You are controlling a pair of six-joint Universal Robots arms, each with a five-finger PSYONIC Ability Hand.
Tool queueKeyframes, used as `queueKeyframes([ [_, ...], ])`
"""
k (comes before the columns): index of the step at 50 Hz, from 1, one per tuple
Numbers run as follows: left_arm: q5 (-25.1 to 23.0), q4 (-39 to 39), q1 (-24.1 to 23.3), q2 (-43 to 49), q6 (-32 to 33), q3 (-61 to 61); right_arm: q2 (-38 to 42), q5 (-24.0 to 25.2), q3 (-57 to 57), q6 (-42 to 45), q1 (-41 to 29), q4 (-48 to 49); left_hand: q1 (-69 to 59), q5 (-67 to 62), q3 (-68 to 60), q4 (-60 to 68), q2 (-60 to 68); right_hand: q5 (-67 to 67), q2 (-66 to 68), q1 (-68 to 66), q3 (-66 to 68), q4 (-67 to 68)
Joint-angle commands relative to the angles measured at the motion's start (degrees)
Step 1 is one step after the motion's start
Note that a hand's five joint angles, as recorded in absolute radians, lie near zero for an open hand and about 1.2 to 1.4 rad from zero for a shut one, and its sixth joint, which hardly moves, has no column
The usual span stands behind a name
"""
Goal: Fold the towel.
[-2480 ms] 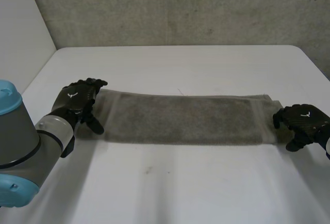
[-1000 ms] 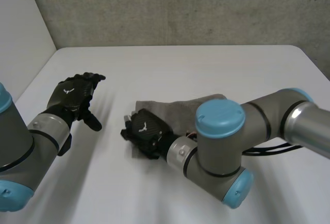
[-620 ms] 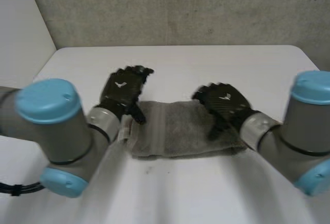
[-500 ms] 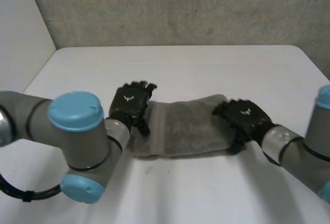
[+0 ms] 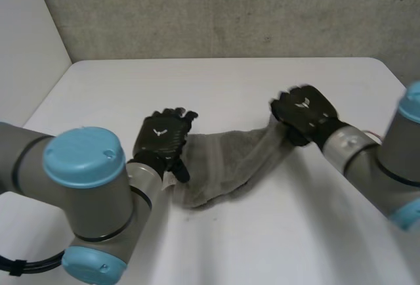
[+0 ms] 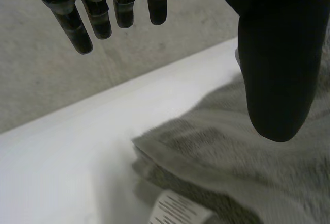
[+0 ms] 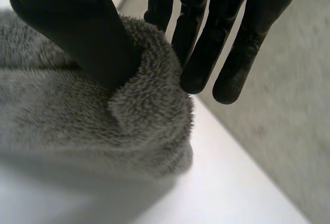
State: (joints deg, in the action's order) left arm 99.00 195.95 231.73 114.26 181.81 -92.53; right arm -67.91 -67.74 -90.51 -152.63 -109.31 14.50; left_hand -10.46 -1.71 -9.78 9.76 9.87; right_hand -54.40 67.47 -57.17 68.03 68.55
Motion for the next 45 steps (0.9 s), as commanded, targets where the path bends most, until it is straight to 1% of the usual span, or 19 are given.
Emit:
queueKeyframes([
  [1,3.39,-0.22,4.32,-7.20,0.21,-3.61,5.05,-0.11,11.56,-0.21,-12.74,-3.95,0.41,1.66,-0.27,0.29,0.18,-15.60,12.53,-22.83,11.97,11.45],
  [4,3.57,-0.22,5.83,-8.71,0.21,-4.50,8.39,0.33,14.03,-0.04,-17.23,-4.65,0.41,1.67,-0.26,0.29,0.18,-15.60,12.53,-22.83,11.97,11.45],
  [11,3.65,-0.40,10.75,-13.62,-0.41,-8.10,14.54,1.21,15.36,-0.03,-21.29,-4.57,0.41,1.67,-0.26,0.29,0.18,-15.60,12.53,-22.83,11.97,11.45],
  [18,3.22,-0.31,11.63,-14.16,-0.58,-8.54,19.21,1.12,17.03,-0.30,-23.14,-4.66,0.41,1.67,-0.26,0.29,0.18,-14.98,11.92,-22.22,11.35,10.83],
  [19,3.04,-0.22,11.46,-14.07,-0.50,-8.37,19.48,0.86,17.20,-0.47,-23.14,-4.83,0.41,1.67,-0.26,0.29,0.18,-2.66,-0.40,-9.89,-0.97,-1.49],
  [20,2.78,-0.22,11.11,-14.07,-0.50,-8.02,19.22,0.51,17.03,-0.56,-23.14,-5.09,0.41,1.67,-0.26,0.29,0.18,17.11,-20.18,9.88,-20.74,-21.26],
  [21,2.78,-0.22,11.11,-14.07,-0.50,-8.01,19.21,0.50,17.03,-0.56,-23.14,-5.10,0.41,1.67,-0.26,0.29,0.18,17.31,-20.37,10.08,-20.94,-21.46],
  [22,2.51,-0.05,10.93,-13.72,-0.50,-7.49,18.26,0.33,16.51,-0.56,-22.79,-5.53,0.41,1.67,-0.26,0.29,0.18,39.29,-42.36,32.06,-42.93,-43.44],
  [23,2.51,-0.04,10.93,-13.72,-0.50,-7.49,18.25,0.33,16.50,-0.56,-22.79,-5.54,0.41,1.67,-0.26,0.29,0.18,39.51,-42.58,32.28,-43.15,-43.66],
  [24,2.08,0.30,10.84,-13.37,-0.58,-6.97,16.59,0.33,15.98,-0.91,-22.53,-6.32,0.25,1.50,-0.43,0.45,0.34,54.34,-57.40,47.11,-57.97,-58.49],
  [26,1.81,0.48,10.32,-13.10,-0.67,-6.17,13.68,0.15,15.27,-1.62,-22.44,-7.47,-1.10,0.15,-1.78,1.80,1.69,54.40,-57.47,47.17,-58.03,-58.55],
  [28,1.81,0.83,7.78,-10.13,-2.16,-3.20,8.34,0.59,12.82,-6.94,-19.47,-8.26,-2.95,-1.70,-3.63,3.65,3.54,54.40,-57.47,47.17,-58.03,-58.55],
  [31,1.90,0.75,6.10,-7.74,-3.66,-0.98,6.21,0.50,11.40,-11.37,-16.20,-8.00,-2.95,-1.70,-3.63,3.65,3.54,54.40,-57.47,47.17,-58.03,-58.55],
  [33,1.90,0.22,3.74,-3.98,-7.16,3.39,3.23,0.42,9.48,-20.38,-10.69,-8.08,-2.95,-1.70,-3.63,3.65,3.54,54.40,-57.47,47.17,-58.03,-58.55],
  [34,1.90,0.22,3.72,-3.96,-7.18,3.41,3.22,0.42,9.47,-20.43,-10.66,-8.08,-2.95,-1.70,-3.63,3.65,3.54,54.40,-57.47,47.17,-58.03,-58.55],
  [36,1.72,0.22,2.15,-0.81,-9.54,6.39,1.12,0.42,7.72,-27.51,-7.42,-8.52,-2.95,-1.70,-3.63,3.65,3.54,54.40,-57.47,47.17,-58.03,-58.55],
  [39,1.55,0.22,1.26,0.70,-10.25,7.72,0.49,0.68,5.88,-31.66,-5.14,-8.79,-2.95,-1.70,-3.63,3.65,3.54,54.40,-57.47,47.17,-58.03,-58.55],
  [41,0.85,0.13,-0.31,4.02,-10.52,10.25,0.41,0.77,5.08,-32.46,-4.08,-8.79,-3.12,-1.87,-3.80,3.82,3.71,54.40,-57.47,47.17,-58.03,-58.55],
  [45,-0.04,-0.31,-0.41,6.50,-10.78,11.41,0.85,0.59,4.64,-32.55,-3.45,-8.70,-4.30,-3.04,-4.97,5.00,4.89,54.40,-57.47,47.17,-58.03,-58.55],
])
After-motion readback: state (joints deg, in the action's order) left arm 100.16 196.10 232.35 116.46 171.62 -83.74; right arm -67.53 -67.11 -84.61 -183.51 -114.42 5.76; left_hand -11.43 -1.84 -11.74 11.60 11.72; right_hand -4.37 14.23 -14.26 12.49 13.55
